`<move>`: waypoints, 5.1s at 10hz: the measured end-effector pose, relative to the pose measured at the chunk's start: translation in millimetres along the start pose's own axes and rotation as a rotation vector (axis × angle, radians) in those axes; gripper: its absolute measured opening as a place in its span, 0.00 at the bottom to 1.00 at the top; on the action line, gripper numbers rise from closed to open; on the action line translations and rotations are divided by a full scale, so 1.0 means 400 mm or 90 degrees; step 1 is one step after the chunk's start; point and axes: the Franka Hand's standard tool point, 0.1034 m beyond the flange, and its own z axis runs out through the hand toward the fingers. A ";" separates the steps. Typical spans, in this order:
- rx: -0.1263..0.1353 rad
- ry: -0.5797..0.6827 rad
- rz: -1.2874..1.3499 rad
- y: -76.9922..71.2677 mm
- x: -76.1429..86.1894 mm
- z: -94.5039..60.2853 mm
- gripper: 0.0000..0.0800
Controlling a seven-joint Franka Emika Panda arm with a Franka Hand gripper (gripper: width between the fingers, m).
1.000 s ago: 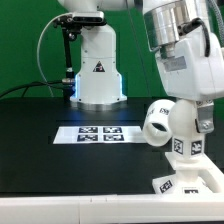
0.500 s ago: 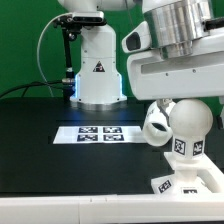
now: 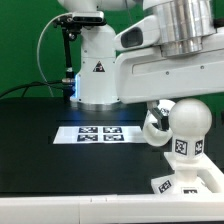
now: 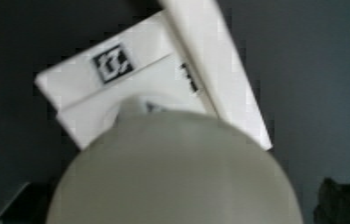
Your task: Assemble lamp
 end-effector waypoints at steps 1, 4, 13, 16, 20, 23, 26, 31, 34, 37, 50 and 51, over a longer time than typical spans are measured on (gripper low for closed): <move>-0.024 0.002 -0.114 -0.010 -0.005 0.002 0.87; -0.039 0.000 -0.247 -0.007 -0.005 0.004 0.87; -0.089 -0.030 -0.718 0.015 0.000 0.005 0.73; -0.089 -0.017 -0.596 0.014 0.002 0.005 0.72; -0.076 0.069 -0.190 0.012 0.032 -0.002 0.72; -0.065 0.078 -0.055 0.018 0.037 -0.004 0.72; -0.061 0.081 0.023 0.021 0.037 -0.004 0.72; -0.017 0.096 0.492 0.002 0.005 0.009 0.72; 0.045 0.082 0.696 -0.020 0.007 0.013 0.71; 0.047 0.078 0.696 -0.034 0.000 0.017 0.76; 0.032 0.024 0.508 -0.099 -0.125 -0.101 0.87; 0.023 0.016 0.458 -0.098 -0.168 -0.100 0.87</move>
Offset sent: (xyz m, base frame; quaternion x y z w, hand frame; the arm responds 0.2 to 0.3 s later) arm 0.0000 0.0000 0.0000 0.0000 0.0000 -0.1296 0.9916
